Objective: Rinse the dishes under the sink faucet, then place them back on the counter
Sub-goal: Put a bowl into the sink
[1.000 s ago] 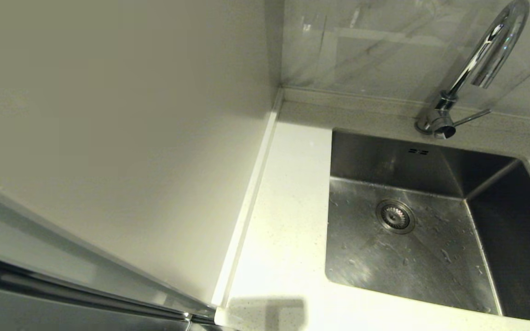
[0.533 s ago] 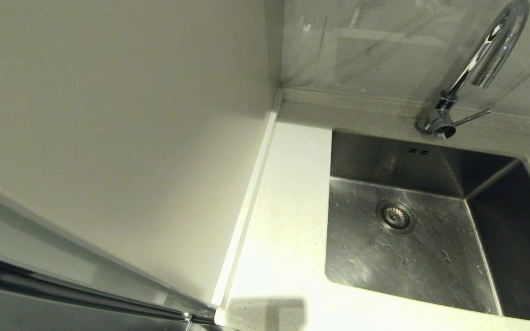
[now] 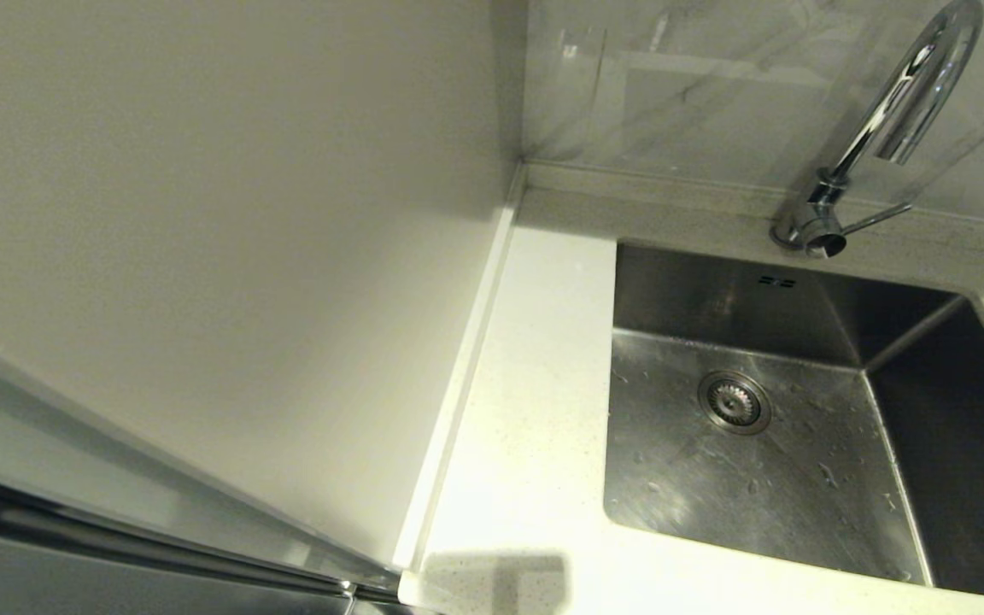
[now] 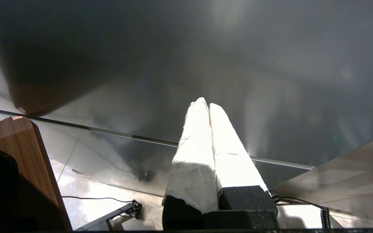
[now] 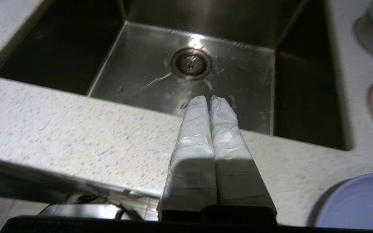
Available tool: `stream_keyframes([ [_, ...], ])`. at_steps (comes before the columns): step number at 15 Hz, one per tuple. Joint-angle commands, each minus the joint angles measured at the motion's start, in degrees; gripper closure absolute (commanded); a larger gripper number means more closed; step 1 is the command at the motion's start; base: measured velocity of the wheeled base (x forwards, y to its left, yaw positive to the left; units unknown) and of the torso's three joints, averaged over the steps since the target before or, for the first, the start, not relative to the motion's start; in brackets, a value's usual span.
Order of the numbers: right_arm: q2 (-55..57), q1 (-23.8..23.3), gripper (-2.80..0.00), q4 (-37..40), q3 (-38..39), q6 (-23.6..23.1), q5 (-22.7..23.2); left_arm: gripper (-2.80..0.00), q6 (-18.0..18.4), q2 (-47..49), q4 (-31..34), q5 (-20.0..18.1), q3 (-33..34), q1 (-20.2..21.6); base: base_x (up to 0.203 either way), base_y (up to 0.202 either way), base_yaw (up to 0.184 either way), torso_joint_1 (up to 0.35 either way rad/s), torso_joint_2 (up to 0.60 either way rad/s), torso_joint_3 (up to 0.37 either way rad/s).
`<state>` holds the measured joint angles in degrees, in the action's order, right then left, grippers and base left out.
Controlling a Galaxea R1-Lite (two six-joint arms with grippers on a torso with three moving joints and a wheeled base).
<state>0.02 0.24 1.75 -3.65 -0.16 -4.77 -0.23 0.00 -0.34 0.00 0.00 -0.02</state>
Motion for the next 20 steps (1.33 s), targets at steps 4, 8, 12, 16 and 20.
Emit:
stream_keyframes([
  [4,4.7,0.0,0.0,12.0,-13.4,-4.3,-1.2,0.0,0.0,0.0,0.0,0.0,0.2,0.0,0.0,0.0,0.0,0.0,0.0,0.0],
  [8,20.9,0.0,0.0,16.3,-25.2,-7.1,-1.2,0.0,0.0,0.0,-0.1,0.0,0.2,0.0,0.0,0.0,0.0,0.0,0.0,0.0],
  [12,40.6,0.0,0.0,16.7,-35.0,-15.7,-1.3,0.0,0.0,0.0,0.0,0.0,0.2,0.0,0.0,0.0,0.0,0.0,0.0,0.0],
  [16,59.6,0.0,0.0,17.0,-44.0,-26.0,-3.9,0.0,0.0,0.0,-0.1,0.0,0.1,0.0,0.0,0.0,0.0,0.0,0.0,0.0],
  [20,70.4,0.0,0.0,15.9,-47.6,-28.3,-14.3,0.0,0.0,0.0,-0.1,0.0,0.2,0.0,0.0,0.0,0.0,0.0,0.0,0.0],
])
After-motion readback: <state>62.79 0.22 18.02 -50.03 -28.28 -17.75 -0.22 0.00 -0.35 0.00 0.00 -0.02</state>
